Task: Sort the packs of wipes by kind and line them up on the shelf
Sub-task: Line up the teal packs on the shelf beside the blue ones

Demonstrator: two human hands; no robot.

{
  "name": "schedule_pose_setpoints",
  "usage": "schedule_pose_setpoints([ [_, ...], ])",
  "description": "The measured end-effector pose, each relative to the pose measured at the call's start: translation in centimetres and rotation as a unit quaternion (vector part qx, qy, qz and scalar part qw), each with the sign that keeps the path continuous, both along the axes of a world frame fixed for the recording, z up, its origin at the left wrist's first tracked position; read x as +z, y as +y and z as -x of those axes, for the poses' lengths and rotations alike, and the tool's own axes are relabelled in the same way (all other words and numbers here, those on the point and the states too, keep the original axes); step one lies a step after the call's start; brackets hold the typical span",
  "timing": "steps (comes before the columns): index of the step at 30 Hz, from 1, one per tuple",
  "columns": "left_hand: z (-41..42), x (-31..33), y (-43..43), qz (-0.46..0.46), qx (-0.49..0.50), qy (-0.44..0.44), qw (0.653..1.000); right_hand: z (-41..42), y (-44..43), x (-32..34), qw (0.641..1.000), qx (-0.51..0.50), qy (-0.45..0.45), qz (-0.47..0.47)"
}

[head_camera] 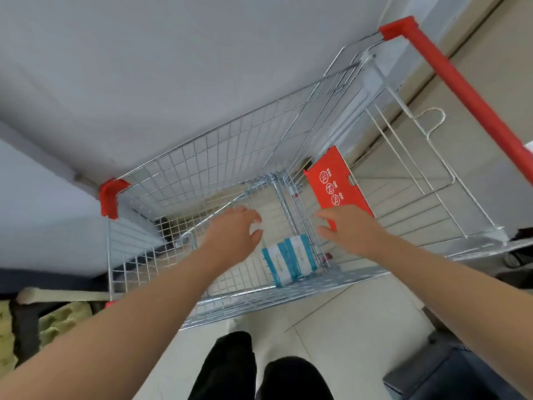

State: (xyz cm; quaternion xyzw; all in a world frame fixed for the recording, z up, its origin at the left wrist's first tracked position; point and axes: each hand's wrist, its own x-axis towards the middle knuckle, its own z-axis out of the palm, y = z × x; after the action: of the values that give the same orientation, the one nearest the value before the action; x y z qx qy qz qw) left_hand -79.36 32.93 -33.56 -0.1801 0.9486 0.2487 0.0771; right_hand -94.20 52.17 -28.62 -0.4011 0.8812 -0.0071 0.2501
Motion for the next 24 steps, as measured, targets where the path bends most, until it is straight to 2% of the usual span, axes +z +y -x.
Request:
schedule_pose_setpoints([
  [5,4.6,-8.9,1.1,-0.101,0.041,-0.080,0.991,5.4,-0.3,-8.9,0.993,0.012,-0.110,-0.032],
  [11,7.0,-20.1,2.7,-0.185,0.121,-0.155,0.963,8.1,-1.5,-19.5,0.983,0.030,-0.161,-0.084],
  [19,8.6,-29.3,4.5,-0.186,0.125,-0.233,0.946,9.0,-0.8,-28.6,0.975,0.024,-0.202,-0.086],
  [22,8.7,-30.0,4.7,-0.098,0.103,-0.236,0.961,9.3,-0.8,-30.0,0.975,0.012,-0.207,-0.078],
  [24,8.6,-30.1,4.8,-0.083,0.083,-0.235,0.965,9.5,-0.7,-30.8,0.976,0.020,-0.204,-0.077],
])
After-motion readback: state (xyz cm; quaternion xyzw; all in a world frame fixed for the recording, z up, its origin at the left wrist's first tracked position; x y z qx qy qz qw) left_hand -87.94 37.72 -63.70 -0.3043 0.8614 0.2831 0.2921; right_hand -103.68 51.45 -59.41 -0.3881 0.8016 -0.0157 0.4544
